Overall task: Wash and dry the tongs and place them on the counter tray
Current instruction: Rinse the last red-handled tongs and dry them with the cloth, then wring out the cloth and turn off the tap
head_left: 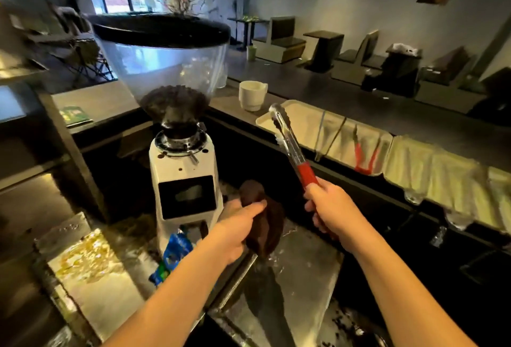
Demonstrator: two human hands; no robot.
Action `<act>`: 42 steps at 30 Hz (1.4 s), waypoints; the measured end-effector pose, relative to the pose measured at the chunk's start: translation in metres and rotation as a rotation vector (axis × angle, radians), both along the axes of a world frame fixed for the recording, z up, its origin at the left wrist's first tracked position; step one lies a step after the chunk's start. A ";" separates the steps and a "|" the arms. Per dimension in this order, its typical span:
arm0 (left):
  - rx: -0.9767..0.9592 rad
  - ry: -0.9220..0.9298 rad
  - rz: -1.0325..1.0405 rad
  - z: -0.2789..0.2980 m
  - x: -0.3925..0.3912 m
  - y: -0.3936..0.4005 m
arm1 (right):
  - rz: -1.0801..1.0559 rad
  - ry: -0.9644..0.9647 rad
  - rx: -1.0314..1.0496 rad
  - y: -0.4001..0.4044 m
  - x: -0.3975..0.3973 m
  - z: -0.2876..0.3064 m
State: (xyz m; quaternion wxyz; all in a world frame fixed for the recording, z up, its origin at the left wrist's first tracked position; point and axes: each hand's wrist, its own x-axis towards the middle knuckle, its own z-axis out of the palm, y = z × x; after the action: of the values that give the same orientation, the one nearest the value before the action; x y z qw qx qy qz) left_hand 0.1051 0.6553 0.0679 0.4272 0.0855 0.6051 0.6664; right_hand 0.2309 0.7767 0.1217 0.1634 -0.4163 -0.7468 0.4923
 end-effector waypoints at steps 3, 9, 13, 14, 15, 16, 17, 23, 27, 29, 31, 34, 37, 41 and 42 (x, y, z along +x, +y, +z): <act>-0.004 -0.005 -0.003 -0.004 -0.005 0.018 | -0.031 -0.087 -0.051 0.046 -0.031 0.017; 0.043 -0.018 0.000 -0.009 -0.019 0.037 | 0.074 -0.399 0.125 0.108 -0.095 0.050; 0.018 -0.021 0.024 -0.009 -0.030 0.046 | 0.095 -0.665 0.182 0.125 -0.130 0.054; 0.014 -0.025 0.023 -0.008 -0.033 0.048 | 0.101 -0.711 0.220 0.126 -0.137 0.052; 0.009 -0.024 0.023 -0.009 -0.034 0.049 | 0.119 -0.740 0.300 0.129 -0.142 0.049; 0.004 -0.020 0.022 -0.009 -0.036 0.050 | 0.148 -0.764 0.405 0.133 -0.147 0.046; 0.001 -0.016 0.020 -0.009 -0.038 0.051 | 0.174 -0.781 0.503 0.136 -0.151 0.042; 0.024 -0.031 0.008 -0.011 -0.044 0.051 | 0.109 -0.725 0.624 0.153 -0.175 0.017; 0.031 -0.046 0.025 -0.009 -0.045 0.045 | 0.099 -0.618 0.499 0.160 -0.183 0.011; 0.028 -0.043 0.028 -0.009 -0.047 0.039 | 0.105 -0.601 0.452 0.163 -0.184 0.011; 0.036 -0.038 0.030 -0.009 -0.048 0.035 | 0.087 -0.651 0.481 0.164 -0.180 0.017; 0.045 -0.024 0.034 -0.007 -0.047 0.026 | 0.053 -0.712 0.589 0.155 -0.170 0.028; 0.064 -0.015 0.032 -0.006 -0.047 0.015 | 0.099 -0.633 0.659 0.131 -0.154 0.034; 0.065 -0.026 0.070 -0.004 -0.043 -0.010 | 0.291 -0.370 0.554 0.074 -0.126 0.030; 0.082 -0.031 0.063 -0.003 -0.043 -0.020 | 0.335 -0.277 0.483 0.056 -0.120 0.028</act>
State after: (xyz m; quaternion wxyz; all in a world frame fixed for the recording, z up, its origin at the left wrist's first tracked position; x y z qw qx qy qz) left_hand 0.0623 0.6355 0.0646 0.4113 0.0736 0.5729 0.7052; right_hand 0.1108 0.8323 0.1498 0.0711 -0.2997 -0.9152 0.2598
